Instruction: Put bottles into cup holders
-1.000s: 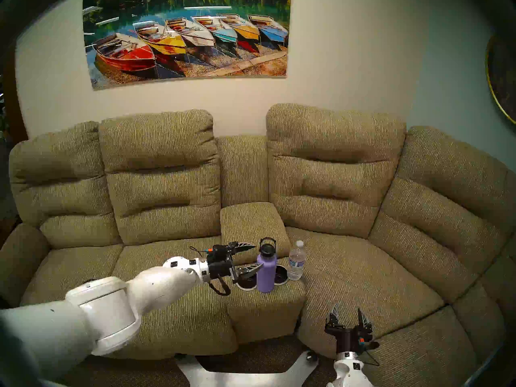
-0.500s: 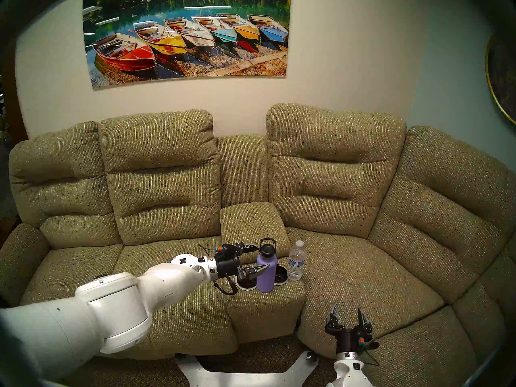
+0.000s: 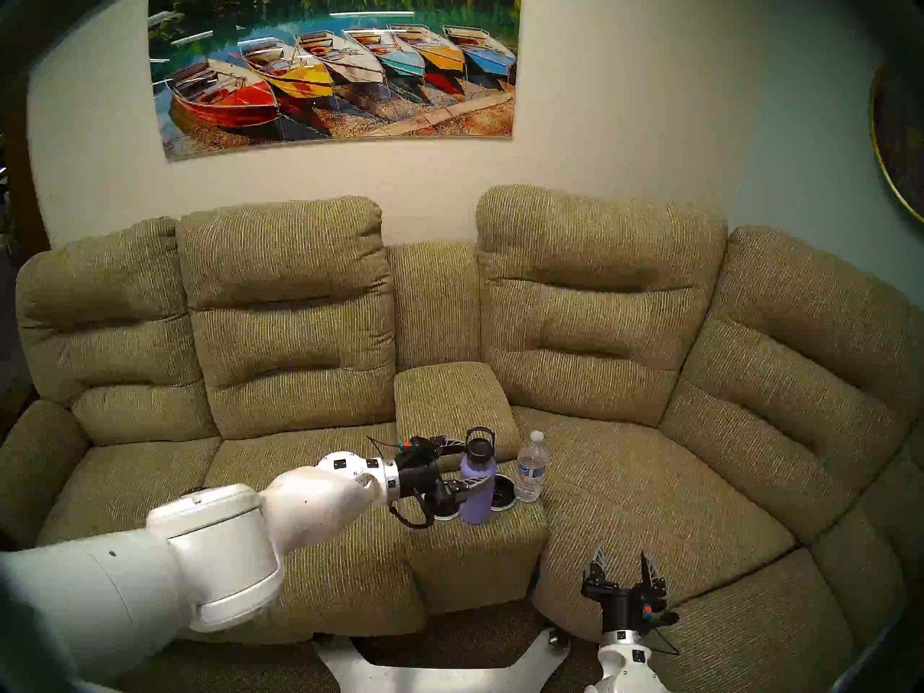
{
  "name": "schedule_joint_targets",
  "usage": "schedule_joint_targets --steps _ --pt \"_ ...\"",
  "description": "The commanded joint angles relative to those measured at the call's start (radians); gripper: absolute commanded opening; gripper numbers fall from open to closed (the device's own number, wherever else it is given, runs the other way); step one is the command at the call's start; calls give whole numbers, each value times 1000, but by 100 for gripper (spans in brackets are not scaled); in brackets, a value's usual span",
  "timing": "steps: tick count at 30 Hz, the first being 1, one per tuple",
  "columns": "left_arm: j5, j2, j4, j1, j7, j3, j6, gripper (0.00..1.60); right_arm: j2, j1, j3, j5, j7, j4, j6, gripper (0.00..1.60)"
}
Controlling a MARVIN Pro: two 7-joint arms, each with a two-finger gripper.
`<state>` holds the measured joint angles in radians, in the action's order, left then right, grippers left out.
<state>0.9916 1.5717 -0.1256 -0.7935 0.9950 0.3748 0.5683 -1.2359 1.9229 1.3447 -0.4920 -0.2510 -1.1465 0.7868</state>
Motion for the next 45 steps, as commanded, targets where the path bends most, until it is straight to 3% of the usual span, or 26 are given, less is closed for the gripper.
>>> schedule_joint_targets --steps 1,18,19,21,22,24,28,30,38,45 --pt "-3 33 1 30 -41 -1 -8 160 -1 -3 1 -1 -1 -6 3 160" --pt "-38 55 12 37 -135 -11 -41 160 -2 -5 2 0 3 -2 3 160" --pt "-38 55 13 36 -141 -10 -43 156 -2 -5 2 0 3 -1 3 160" --pt "-42 52 11 34 -142 -11 -41 112 -2 -6 2 0 3 -1 3 160" --pt "-43 52 10 32 -144 -12 -41 80 -2 -6 2 0 3 -1 3 160" --pt "-51 49 9 29 -146 -17 -37 74 -3 -6 2 0 4 -1 3 160" --pt "-63 31 7 17 -137 -26 -14 10 -3 -6 3 -1 4 -1 4 160" --pt "-74 15 4 13 -121 -36 7 0 -3 -6 3 -1 4 -2 4 160" --pt "-84 -58 -24 13 -24 -42 123 0 -4 -4 4 -1 3 -4 5 160" --pt "-86 -84 -18 18 -5 -35 196 0 -5 -4 5 -1 4 -4 5 160"
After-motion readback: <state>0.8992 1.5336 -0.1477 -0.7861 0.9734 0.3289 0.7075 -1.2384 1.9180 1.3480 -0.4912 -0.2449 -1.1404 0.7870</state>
